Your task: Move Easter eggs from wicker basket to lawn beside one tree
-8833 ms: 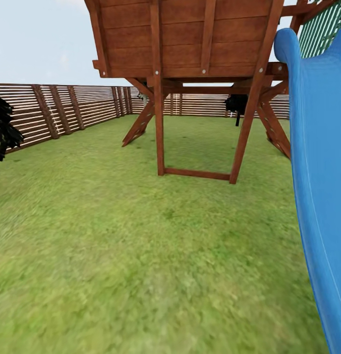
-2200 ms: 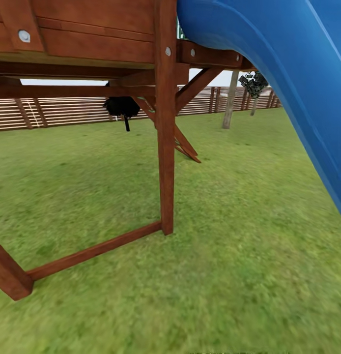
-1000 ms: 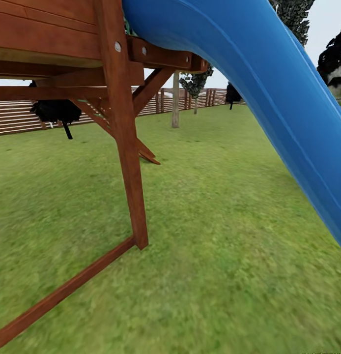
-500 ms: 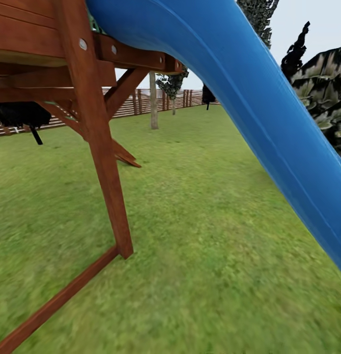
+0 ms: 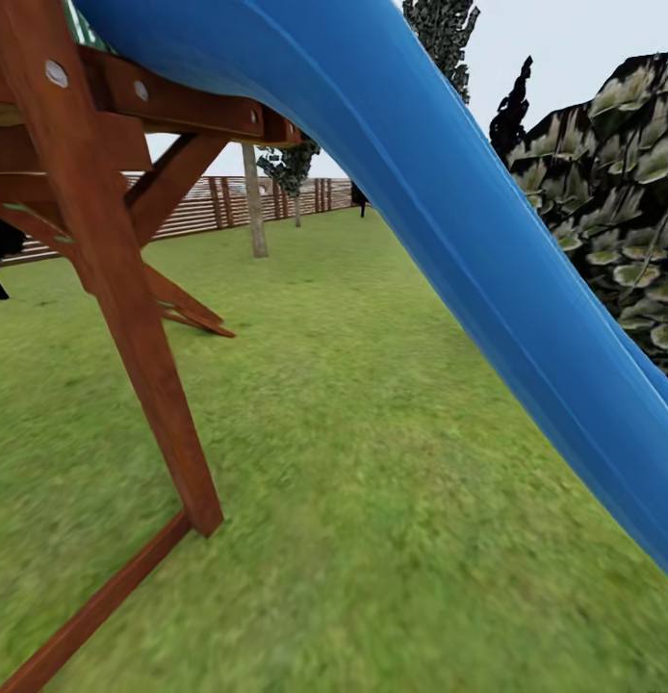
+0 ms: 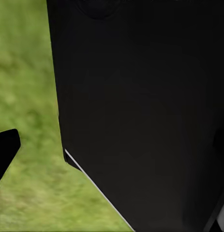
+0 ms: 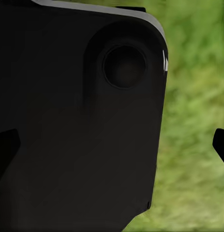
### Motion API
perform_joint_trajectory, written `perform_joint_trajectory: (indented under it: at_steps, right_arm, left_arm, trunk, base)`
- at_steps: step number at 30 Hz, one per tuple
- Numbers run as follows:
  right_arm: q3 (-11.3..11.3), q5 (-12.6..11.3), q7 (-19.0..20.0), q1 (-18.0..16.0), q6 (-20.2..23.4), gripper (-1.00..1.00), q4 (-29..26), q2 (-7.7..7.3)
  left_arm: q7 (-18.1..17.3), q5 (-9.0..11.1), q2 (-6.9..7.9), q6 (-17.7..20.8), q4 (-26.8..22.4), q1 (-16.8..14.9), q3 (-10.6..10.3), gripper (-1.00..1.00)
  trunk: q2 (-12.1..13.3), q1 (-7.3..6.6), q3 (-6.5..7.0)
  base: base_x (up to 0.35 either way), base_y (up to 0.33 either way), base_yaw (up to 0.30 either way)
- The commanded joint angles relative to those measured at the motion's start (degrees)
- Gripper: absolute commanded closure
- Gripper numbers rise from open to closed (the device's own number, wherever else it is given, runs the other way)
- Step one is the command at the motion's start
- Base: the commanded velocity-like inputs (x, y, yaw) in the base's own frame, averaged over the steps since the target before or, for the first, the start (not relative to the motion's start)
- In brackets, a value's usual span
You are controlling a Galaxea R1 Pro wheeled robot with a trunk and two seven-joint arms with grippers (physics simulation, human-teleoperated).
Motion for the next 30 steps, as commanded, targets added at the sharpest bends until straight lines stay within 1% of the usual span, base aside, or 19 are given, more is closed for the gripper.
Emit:
perform_joint_trajectory:
  at_steps: [1, 7, 15, 19, 30]
  right_arm:
    - [0.1, 0.1, 0.0, -0.1, -0.2, -1.00, 0.1, 0.01]
    - [0.1, 0.1, -0.1, 0.0, -0.2, -1.00, 0.1, 0.10]
    - [0.1, 0.1, -0.1, -0.1, -0.2, -1.00, 0.1, 0.11]
    - [0.1, 0.0, -0.2, 0.0, -0.1, -1.00, 0.1, 0.13]
    - [0.1, -0.1, -0.4, -0.1, 0.0, -1.00, 0.2, 0.12]
  left_arm:
    - [0.0, 0.0, 0.02, -0.1, 0.0, 0.0, 0.0, -1.00]
    - [0.0, 0.0, 0.05, -0.1, 0.0, 0.0, 0.0, -1.00]
    - [0.0, 0.0, 0.05, -0.1, 0.0, 0.0, 0.0, -1.00]
    - [0.0, 0.0, 0.00, -0.1, 0.0, 0.0, 0.0, -1.00]
    - [0.0, 0.0, -0.04, -0.1, 0.0, 0.0, 0.0, -1.00]
  trunk:
    - [0.0, 0.03, -0.04]
    - [0.0, 0.03, -0.02]
    - [0.0, 0.03, -0.02]
    - [0.0, 0.03, -0.16]
    - [0.0, 0.03, -1.10]
  base:
    - [0.307, 0.097, -0.147]
    - [0.293, 0.170, -0.039]
    - [0.238, 0.238, -0.001]
    - [0.057, 0.164, 0.024]
    - [0.004, 0.012, 0.074]
